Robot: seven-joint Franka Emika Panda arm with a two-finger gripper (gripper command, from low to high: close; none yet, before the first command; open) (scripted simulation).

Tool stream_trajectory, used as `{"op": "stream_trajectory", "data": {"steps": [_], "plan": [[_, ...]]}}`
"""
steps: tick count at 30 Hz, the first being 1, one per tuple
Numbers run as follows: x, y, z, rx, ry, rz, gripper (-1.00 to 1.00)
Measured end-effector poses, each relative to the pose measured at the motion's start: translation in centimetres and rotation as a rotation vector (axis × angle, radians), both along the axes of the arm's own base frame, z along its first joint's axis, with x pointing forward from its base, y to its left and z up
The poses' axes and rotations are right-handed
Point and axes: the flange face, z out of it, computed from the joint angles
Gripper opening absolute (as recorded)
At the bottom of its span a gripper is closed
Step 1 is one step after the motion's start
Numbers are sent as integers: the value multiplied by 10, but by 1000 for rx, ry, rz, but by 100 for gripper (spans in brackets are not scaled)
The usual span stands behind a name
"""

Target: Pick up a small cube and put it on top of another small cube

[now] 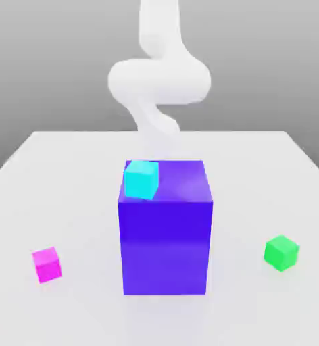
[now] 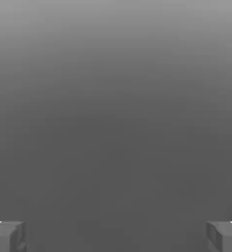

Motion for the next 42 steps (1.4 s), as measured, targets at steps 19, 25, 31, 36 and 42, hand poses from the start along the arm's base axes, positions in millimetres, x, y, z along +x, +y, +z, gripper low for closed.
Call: {"op": "stream_trajectory", "data": {"steps": [19, 25, 31, 36, 42], "plan": [[76, -75, -161, -248, 177, 526, 0], [85, -95, -215, -320, 216, 688, 0], [87, -113, -269, -391, 249, 849, 0], [82, -128, -312, -450, 276, 984, 0], [70, -147, -360, -520, 307, 1145, 0]]}}
